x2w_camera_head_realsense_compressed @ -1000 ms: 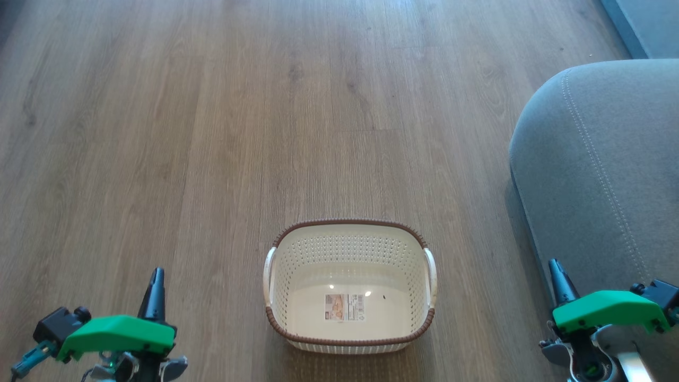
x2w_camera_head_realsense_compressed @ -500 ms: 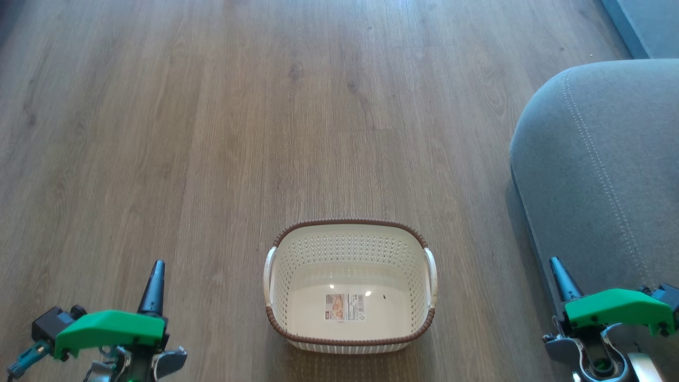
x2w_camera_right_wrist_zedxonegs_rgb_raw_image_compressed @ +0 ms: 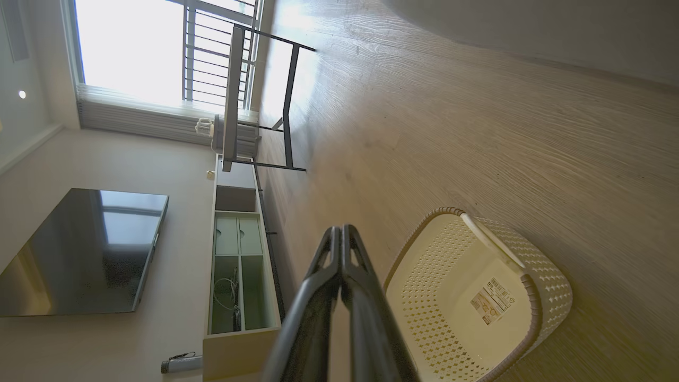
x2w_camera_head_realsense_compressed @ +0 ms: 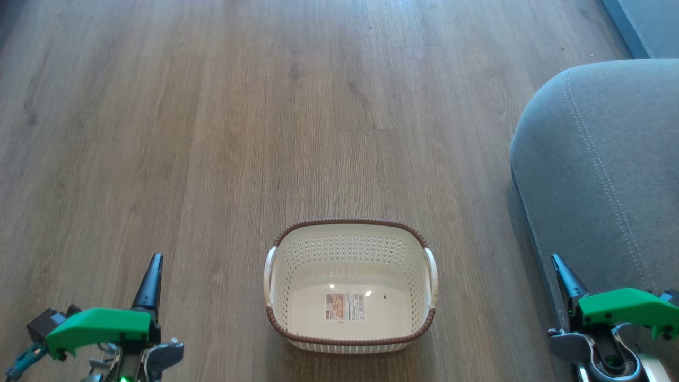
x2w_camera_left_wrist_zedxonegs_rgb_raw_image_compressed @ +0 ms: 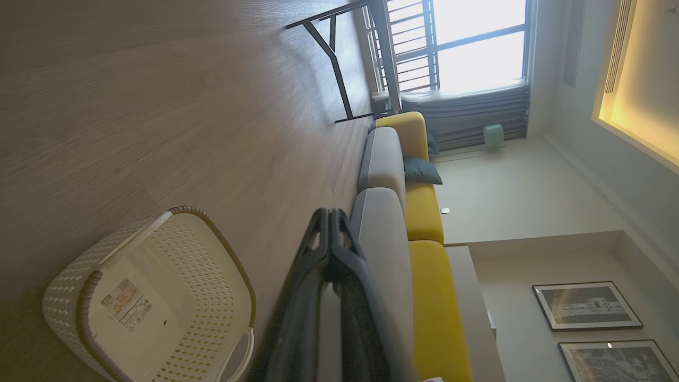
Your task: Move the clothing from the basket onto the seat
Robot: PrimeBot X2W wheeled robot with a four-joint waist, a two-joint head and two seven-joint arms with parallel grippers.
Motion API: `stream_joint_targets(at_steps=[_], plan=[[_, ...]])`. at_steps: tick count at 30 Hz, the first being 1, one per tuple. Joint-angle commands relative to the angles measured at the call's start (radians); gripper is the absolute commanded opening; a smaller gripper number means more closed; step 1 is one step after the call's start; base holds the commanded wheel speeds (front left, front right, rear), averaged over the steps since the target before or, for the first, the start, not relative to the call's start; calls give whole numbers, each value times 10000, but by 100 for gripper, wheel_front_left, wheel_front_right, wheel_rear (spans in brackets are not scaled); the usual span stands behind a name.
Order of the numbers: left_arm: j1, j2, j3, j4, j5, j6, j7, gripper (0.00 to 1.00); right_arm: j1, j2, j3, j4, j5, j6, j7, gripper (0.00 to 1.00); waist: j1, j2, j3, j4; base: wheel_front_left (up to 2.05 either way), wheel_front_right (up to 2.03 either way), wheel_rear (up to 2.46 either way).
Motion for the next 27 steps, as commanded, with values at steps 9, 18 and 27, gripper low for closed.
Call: stream_joint_targets(at_steps=[9, 18, 27], plan=[[-697, 74, 375, -496, -1230, -134, 334, 0, -505, 38, -36, -510, 1140, 65, 342, 0, 0, 0, 4, 9, 0, 0, 0], [-768, 78, 448, -607, -2267, -172, 600, 0, -510, 75, -187, -622, 2096, 69, 602, 0, 0, 0, 7, 16, 0, 0, 0], [-792, 79, 473, -645, -2616, -184, 689, 0, -512, 87, -237, -659, 2418, 71, 689, 0, 0, 0, 8, 19, 0, 0, 0]])
